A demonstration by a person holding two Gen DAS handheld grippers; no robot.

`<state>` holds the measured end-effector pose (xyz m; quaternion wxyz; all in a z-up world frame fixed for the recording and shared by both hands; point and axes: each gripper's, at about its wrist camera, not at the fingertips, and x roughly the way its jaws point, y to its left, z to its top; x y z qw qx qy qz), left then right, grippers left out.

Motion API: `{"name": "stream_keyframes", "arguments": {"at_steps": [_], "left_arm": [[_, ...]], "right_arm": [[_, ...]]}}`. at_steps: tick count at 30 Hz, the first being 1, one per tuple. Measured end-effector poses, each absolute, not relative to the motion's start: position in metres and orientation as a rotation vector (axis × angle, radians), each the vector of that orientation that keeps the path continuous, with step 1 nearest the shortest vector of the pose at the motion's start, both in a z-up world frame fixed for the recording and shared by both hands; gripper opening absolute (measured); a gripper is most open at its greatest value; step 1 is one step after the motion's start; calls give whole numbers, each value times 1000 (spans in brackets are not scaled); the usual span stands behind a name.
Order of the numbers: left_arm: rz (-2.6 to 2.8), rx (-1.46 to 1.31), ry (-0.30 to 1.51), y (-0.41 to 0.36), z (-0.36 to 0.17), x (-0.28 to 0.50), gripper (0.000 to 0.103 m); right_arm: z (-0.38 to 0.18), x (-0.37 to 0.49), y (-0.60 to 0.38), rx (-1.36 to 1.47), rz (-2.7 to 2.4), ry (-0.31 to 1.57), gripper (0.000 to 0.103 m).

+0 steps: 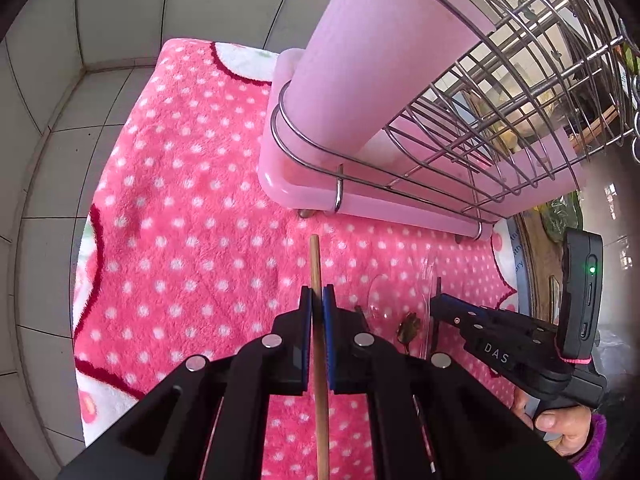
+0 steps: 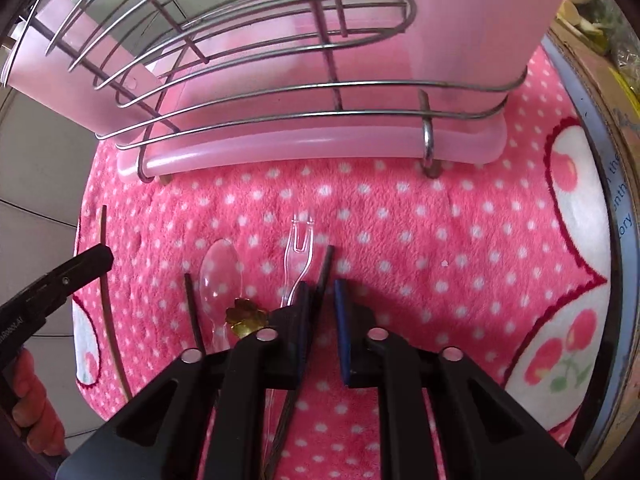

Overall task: Organize utensils
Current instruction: 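Grasp a wooden chopstick with the left tool while the right tool grasps another chopstick, then lift both chopsticks and lower them into the pink cup with both tools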

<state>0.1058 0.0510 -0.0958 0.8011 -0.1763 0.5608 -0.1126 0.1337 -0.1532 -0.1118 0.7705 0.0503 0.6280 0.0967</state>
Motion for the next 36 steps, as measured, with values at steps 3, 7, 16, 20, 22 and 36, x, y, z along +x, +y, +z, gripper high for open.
{"name": "stream_keyframes", "arguments": {"at_steps": [3,7,16,20,22,36], "left_arm": [[-239,-373,1201,55,-95,104,5],[-227,-378,1214,60,-100,107,5],[-228,-378,1195,59,-87,107,5],[-228,-394,1177,62,-79,105,5],[-232,-396,1159,63,-73,101,5],[-195,-393,847,82,8,50,5]], "right_arm": [[-104,131,-176,173,180,1355,5],[-102,129,-199,204,140,1362,5],[-113,138,-198,188,169,1390,6],[-114,131,-210,216,189,1345,6],[-111,124,-219,261,207,1308,5],[-24,56,-257,331,300,903,5]]}}
